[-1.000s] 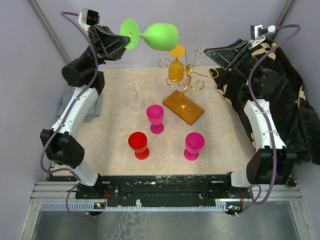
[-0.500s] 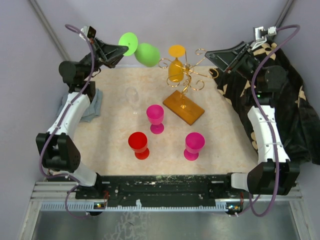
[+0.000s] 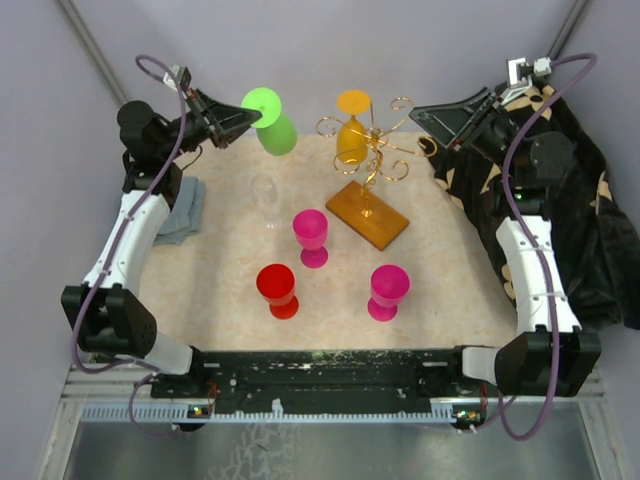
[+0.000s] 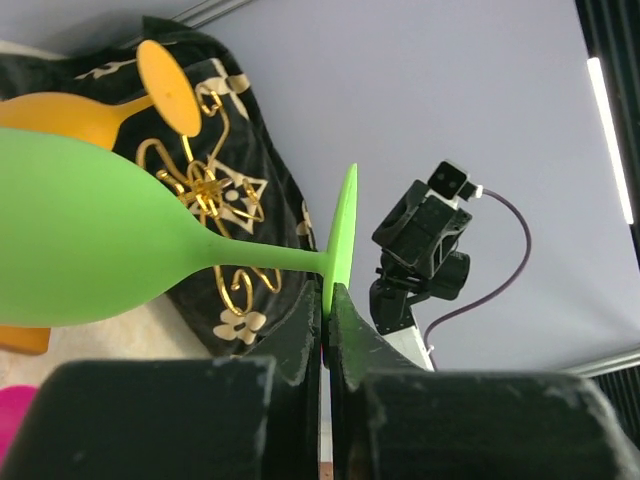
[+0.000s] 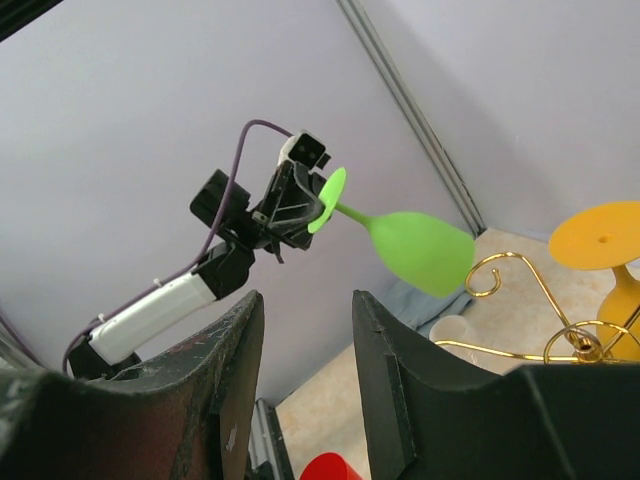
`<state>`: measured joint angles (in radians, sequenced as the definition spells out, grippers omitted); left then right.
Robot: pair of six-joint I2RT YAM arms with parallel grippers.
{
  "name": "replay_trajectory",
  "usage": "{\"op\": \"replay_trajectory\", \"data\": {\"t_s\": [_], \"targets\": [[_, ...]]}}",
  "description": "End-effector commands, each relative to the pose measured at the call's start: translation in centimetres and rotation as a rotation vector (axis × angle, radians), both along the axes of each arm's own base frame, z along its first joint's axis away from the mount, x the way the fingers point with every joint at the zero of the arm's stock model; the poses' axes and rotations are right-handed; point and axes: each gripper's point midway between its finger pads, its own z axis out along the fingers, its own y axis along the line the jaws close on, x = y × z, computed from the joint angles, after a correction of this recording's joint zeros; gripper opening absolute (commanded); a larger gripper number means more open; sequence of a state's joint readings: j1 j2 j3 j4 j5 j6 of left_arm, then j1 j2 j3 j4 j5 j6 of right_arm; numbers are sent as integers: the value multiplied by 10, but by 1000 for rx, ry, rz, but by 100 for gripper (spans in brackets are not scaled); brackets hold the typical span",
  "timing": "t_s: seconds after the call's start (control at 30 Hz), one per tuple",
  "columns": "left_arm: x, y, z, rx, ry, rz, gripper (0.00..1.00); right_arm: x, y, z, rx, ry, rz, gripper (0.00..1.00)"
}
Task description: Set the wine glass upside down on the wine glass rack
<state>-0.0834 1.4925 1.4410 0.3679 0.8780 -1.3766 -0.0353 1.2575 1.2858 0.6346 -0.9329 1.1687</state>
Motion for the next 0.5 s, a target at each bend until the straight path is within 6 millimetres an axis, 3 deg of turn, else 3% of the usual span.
{"op": "replay_trajectory", "data": {"t_s": [0.0, 0.2, 0.47], "targets": [[6, -6, -30, 52, 73, -6, 0, -13, -1, 13, -3, -72, -25, 41], [10, -33, -56, 81, 151, -87, 0, -10, -2, 11, -4, -63, -30, 41], [14, -68, -68, 103, 174, -164, 0, -7, -3, 10, -9, -49, -43, 41]]}}
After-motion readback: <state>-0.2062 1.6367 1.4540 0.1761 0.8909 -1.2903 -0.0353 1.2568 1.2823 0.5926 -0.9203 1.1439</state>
